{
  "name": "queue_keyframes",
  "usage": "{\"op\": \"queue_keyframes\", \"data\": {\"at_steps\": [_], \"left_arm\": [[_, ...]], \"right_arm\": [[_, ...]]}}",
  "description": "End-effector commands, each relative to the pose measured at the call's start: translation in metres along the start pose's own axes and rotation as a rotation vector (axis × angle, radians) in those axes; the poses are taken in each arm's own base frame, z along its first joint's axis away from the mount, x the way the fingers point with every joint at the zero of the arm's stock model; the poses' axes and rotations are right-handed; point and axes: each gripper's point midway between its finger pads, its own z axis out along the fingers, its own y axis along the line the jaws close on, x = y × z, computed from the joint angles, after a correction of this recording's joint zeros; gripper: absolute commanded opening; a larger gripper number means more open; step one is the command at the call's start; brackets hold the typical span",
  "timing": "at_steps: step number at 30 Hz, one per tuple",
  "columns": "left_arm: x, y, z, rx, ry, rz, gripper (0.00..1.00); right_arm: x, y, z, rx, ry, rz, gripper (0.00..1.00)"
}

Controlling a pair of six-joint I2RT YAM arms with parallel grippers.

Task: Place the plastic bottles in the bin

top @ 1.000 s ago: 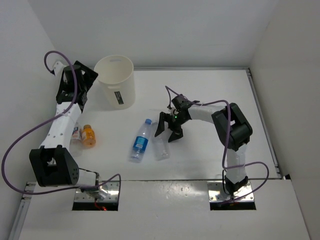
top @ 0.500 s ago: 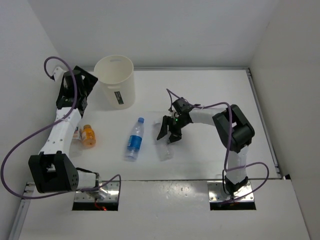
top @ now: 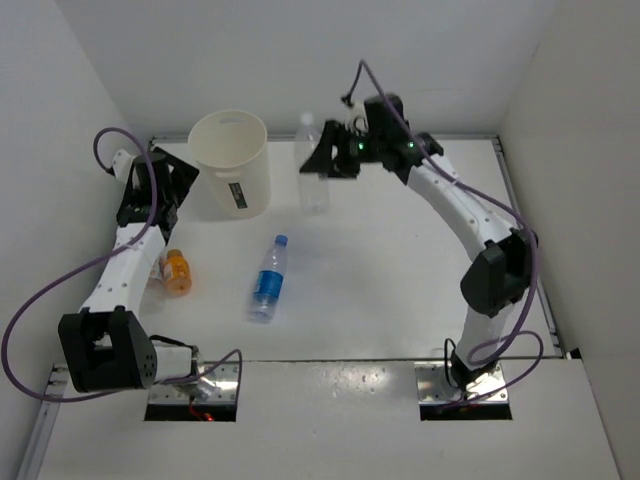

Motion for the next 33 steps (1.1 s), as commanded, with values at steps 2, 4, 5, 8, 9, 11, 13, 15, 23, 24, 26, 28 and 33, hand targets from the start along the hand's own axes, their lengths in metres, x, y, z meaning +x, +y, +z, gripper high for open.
{"op": "queue_keyframes", "data": {"at_steps": [2, 4, 5, 8, 9, 11, 13, 15, 23, 24, 26, 28, 33], "left_arm": [[-0.019, -0.013, -0.001, 0.009, -0.037, 0.080, 0.97], [-0.030, -0.024, -0.002, 0.017, -0.045, 0.106, 0.97], [-0.032, -0.026, -0.001, 0.015, -0.044, 0.115, 0.97], [-0.036, -0.033, 0.004, 0.017, -0.046, 0.125, 0.97], [-0.042, -0.035, 0.008, 0.004, -0.066, 0.136, 0.97], [-0.047, -0.035, 0.009, -0.008, -0.078, 0.155, 0.97], [-0.059, -0.037, 0.007, -0.020, -0.119, 0.179, 0.97], [-0.059, -0.034, 0.013, -0.044, -0.124, 0.193, 0.97], [-0.066, -0.024, 0.017, -0.101, -0.152, 0.288, 0.98], [-0.065, -0.022, 0.017, -0.108, -0.146, 0.302, 0.99], [-0.065, -0.015, 0.018, -0.131, -0.150, 0.321, 0.99], [-0.067, -0.013, 0.014, -0.141, -0.156, 0.345, 0.99], [-0.078, -0.001, 0.009, -0.214, -0.203, 0.348, 0.99]], "right_arm": [[-0.080, 0.070, -0.009, -0.176, -0.145, -0.157, 0.00], [-0.108, 0.097, -0.009, -0.271, -0.205, -0.203, 0.00], [-0.120, 0.107, 0.004, -0.371, -0.237, -0.253, 0.00], [-0.146, 0.147, 0.002, -0.562, -0.354, -0.269, 0.00], [-0.153, 0.156, 0.007, -0.592, -0.380, -0.284, 0.00], [-0.161, 0.168, 0.011, -0.631, -0.424, -0.326, 0.00], [-0.171, 0.171, 0.017, -0.633, -0.482, -0.333, 0.00], [-0.186, 0.166, 0.020, -0.602, -0.566, -0.333, 0.00], [-0.204, 0.163, 0.037, -0.478, -0.734, -0.397, 0.00], [-0.204, 0.166, 0.042, -0.462, -0.749, -0.397, 0.00], [-0.204, 0.167, 0.049, -0.447, -0.768, -0.414, 0.00], [-0.202, 0.157, 0.068, -0.415, -0.762, -0.389, 0.00], [-0.193, 0.151, 0.093, -0.373, -0.766, -0.375, 0.00]]}}
